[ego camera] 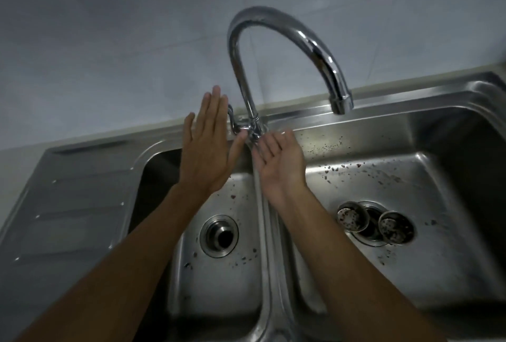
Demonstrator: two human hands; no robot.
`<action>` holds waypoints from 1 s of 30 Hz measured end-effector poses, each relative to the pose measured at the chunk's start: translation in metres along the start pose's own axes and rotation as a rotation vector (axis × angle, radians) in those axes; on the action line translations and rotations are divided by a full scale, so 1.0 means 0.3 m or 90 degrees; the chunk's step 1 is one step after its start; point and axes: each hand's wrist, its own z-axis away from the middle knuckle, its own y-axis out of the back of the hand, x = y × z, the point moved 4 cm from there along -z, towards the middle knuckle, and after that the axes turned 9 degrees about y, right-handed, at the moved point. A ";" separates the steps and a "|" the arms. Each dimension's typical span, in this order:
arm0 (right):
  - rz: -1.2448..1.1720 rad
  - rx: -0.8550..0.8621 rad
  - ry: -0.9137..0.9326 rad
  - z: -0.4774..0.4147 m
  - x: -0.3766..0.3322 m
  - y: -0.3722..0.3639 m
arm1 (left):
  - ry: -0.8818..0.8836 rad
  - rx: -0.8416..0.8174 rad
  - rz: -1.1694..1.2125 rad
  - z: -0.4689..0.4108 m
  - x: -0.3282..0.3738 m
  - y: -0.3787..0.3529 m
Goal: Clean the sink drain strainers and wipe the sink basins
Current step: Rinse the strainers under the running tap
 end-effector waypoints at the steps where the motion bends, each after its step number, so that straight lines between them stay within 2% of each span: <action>1: -0.003 0.006 0.011 -0.014 0.011 -0.003 | -0.014 0.006 -0.011 -0.009 -0.002 -0.023; 8: -0.025 0.022 0.041 -0.074 0.046 -0.030 | -0.015 0.061 -0.034 -0.084 -0.029 -0.089; 13: -0.007 0.016 0.047 -0.076 0.047 -0.033 | 0.069 -0.032 0.009 -0.173 -0.054 -0.095; 16: 0.047 -0.031 0.048 -0.023 0.030 0.000 | 0.075 -0.019 0.099 -0.140 -0.042 -0.076; 17: 0.113 -0.046 0.048 0.008 0.017 0.029 | 0.067 0.006 0.143 -0.098 -0.025 -0.065; 19: 0.358 -0.069 0.040 0.081 -0.026 0.121 | 0.038 0.036 0.229 0.025 0.033 -0.053; 21: 0.748 -0.122 0.040 0.140 -0.091 0.254 | 0.001 -0.010 0.274 0.154 0.116 -0.067; 23: 1.166 -0.170 0.072 0.170 -0.175 0.396 | -0.064 -0.084 0.238 0.245 0.212 -0.105; 24: 1.313 -0.160 0.101 0.176 -0.223 0.457 | -0.105 -0.123 0.209 0.276 0.260 -0.131; 27: 1.500 -0.093 0.203 0.142 -0.357 0.604 | -0.187 -0.242 0.116 0.315 0.375 -0.215; 30: 1.601 -0.133 0.145 0.036 -0.385 0.757 | -0.231 -0.343 0.001 0.341 0.421 -0.289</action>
